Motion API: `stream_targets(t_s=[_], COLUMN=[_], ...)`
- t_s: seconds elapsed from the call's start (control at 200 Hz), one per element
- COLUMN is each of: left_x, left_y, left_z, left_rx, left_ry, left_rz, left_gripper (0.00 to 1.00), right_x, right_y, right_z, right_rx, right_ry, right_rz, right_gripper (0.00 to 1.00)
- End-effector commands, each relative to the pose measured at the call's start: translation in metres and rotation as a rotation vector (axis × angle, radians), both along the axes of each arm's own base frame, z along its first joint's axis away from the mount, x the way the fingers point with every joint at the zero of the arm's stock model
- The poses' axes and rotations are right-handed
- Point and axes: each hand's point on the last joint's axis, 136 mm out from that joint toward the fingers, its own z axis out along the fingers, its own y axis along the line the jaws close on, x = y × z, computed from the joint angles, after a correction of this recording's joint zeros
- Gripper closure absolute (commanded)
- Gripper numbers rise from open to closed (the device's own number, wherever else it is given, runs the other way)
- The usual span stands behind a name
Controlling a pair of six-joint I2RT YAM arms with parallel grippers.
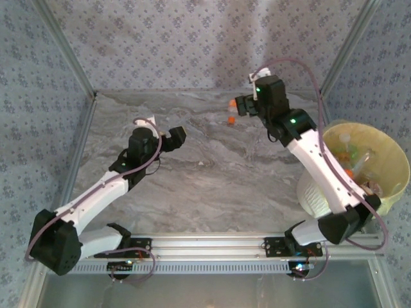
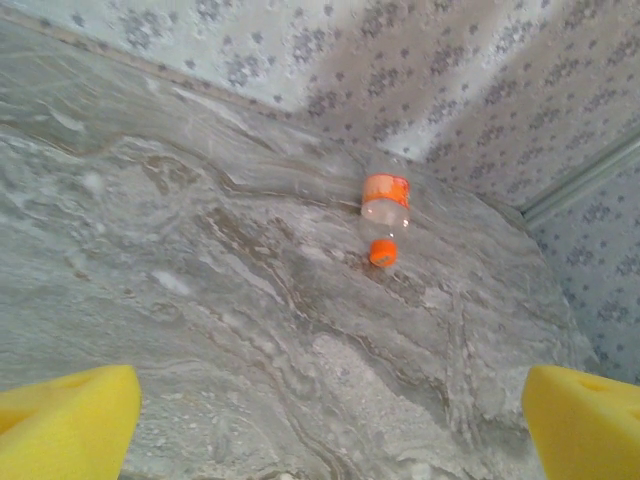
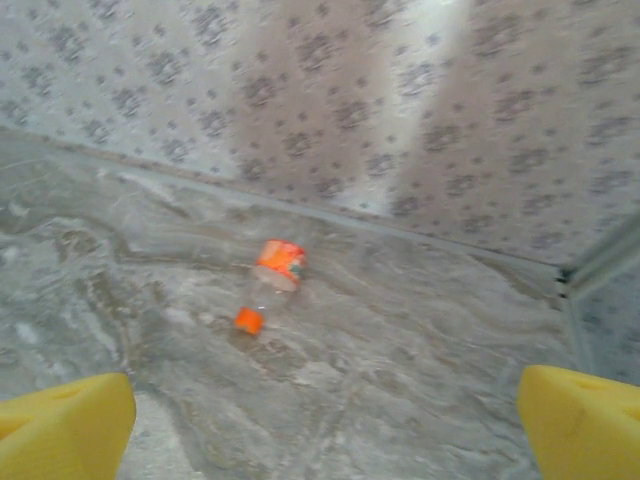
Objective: Put the plastic bottles in the bin
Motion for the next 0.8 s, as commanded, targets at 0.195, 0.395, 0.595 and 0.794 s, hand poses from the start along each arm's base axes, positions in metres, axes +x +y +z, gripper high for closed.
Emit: stream_targets(t_s=[0.195, 0.395, 0.595, 0.794], left_x=[-0.016, -0.025, -0.029, -0.035], left_y=[0.046, 0.055, 0.075, 0.097], left_z=[0.001, -0.007, -0.020, -0.029], left_rx=[0.051, 0.076, 0.069, 0.064], left_ry=[-0.041, -0.028, -0.006, -0.006], left_rz=[0.151, 0.151, 0.227, 0.303], left_gripper=[0.02, 0.02, 0.02, 0.02], right_x=[0.069, 0.115, 0.166, 0.199], right_y=[0.057, 0.045, 0.032, 0.024], right_z=[-0.088, -0.158, -0.211, -0.250], right_rx=[0.287, 0.376, 0.361, 0.329], right_ry=[0.268, 0.424, 0.450, 0.508], right_rz=[0.029, -0.138, -0.215, -0.244], right_gripper=[0.00, 0.00, 0.00, 0.01])
